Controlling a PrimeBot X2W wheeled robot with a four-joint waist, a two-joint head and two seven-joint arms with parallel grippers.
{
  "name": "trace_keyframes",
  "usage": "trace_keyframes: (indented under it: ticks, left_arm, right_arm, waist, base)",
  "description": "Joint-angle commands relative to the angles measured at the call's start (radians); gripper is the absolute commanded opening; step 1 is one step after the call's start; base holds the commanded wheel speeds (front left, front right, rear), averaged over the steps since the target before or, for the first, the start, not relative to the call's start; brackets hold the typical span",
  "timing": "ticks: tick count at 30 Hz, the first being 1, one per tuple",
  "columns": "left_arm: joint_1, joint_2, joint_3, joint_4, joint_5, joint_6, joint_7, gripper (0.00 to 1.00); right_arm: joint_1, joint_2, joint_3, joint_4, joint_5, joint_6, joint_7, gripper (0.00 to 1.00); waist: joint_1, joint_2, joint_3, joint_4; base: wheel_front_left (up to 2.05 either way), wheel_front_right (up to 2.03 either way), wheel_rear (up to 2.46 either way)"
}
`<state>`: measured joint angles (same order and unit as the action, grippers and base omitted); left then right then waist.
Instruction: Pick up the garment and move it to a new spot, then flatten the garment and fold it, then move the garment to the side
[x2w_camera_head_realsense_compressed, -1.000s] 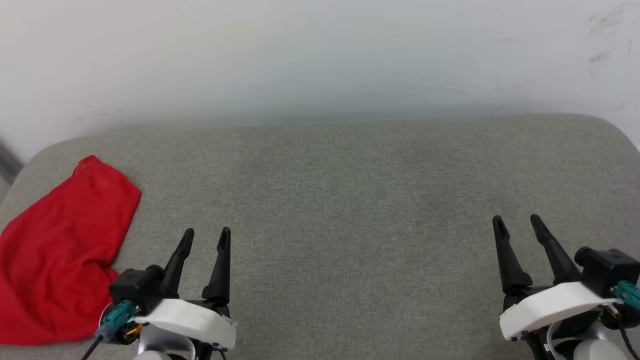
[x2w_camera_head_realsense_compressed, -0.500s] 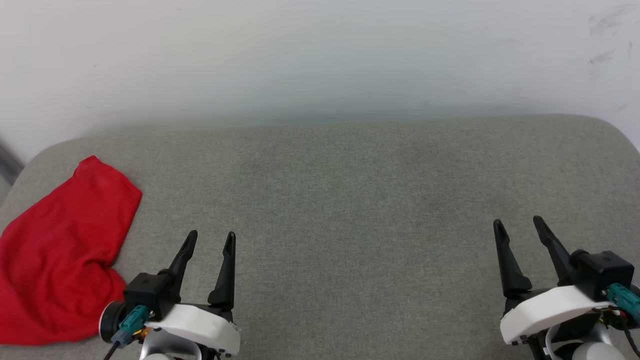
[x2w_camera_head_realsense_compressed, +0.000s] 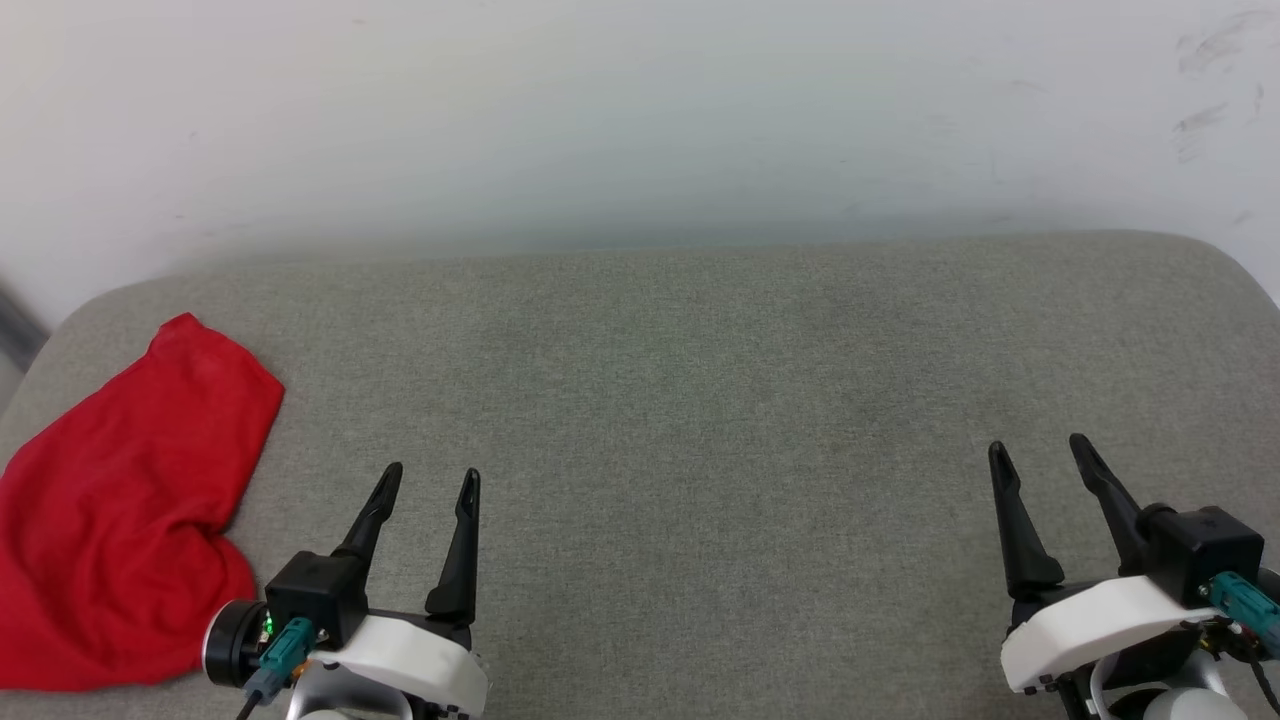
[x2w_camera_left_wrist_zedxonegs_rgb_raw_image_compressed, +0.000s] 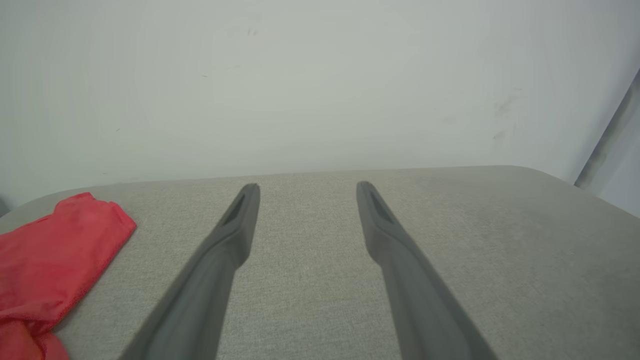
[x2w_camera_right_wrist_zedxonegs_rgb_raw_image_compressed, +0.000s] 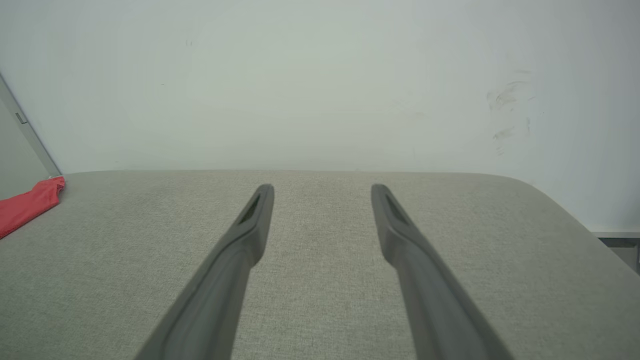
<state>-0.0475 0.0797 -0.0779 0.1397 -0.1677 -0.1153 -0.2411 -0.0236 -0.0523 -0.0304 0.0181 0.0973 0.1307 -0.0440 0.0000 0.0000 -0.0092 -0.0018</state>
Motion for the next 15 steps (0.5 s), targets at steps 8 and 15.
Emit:
trace_keyframes:
  ticks: [8, 15]
  left_arm:
    - [-0.003, -0.009, 0.002, 0.009, 0.045, -0.006, -0.02, 1.0]
    - [-0.022, -0.014, 0.01, 0.012, 0.049, -0.01, -0.027, 1.0]
  right_arm:
    - [0.007, 0.003, -0.004, -0.008, -0.051, 0.0, -0.017, 1.0]
    - [0.007, 0.003, 0.005, -0.016, -0.058, 0.0, -0.024, 1.0]
  waist:
    - [0.0, 0.0, -0.003, 0.015]
    - [0.0, 0.0, -0.003, 0.076]
  base:
    - [0.0, 0.0, 0.0]
    - [0.0, 0.0, 0.0]
